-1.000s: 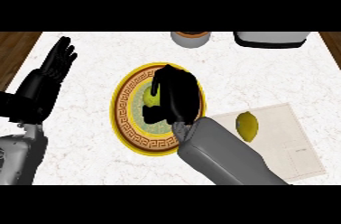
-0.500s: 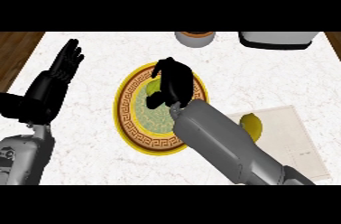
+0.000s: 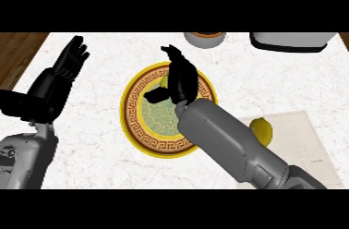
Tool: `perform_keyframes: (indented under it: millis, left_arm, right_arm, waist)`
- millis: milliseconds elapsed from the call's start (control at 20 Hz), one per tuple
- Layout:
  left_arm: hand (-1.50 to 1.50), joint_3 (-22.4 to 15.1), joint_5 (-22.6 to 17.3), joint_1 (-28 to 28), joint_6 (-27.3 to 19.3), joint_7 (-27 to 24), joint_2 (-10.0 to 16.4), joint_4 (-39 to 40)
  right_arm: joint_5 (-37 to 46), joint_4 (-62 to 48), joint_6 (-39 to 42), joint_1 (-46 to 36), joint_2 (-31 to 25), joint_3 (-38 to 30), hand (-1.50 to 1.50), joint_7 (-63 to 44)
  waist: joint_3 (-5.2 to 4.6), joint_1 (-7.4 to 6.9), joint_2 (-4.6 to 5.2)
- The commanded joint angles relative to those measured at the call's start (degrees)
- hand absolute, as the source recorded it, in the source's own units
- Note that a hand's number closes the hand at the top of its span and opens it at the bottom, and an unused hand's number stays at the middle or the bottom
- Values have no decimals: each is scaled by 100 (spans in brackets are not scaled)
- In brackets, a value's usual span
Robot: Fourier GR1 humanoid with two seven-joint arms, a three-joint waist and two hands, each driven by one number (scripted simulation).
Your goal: Pick the pear from the placemat and place it in the plate
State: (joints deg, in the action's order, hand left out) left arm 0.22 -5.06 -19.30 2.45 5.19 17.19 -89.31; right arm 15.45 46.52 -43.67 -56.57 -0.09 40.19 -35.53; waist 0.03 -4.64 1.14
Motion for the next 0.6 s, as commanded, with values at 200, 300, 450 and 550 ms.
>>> perform_keyframes:
  millis: [200,300,450,550]
  left_arm:
    - [0,241,-46,84,150,-33,228,5]
    - [0,337,-95,252,152,33,247,-38]
    - [0,435,-88,174,144,-6,258,-51]
    - [0,280,35,451,-58,60,-5,-199]
  right_arm:
    - [-1086,466,-1215,199,8,-361,-150,1132]
    - [-1245,460,-1187,483,8,-576,-150,1621]
    - [-1485,649,-1280,560,8,-778,-150,1810]
    - [-1180,998,-1237,894,-13,-980,-150,1742]
  waist:
    - [2,139,-41]
    - [2,256,-66]
    - [0,337,-85]
    - [-2,461,-125]
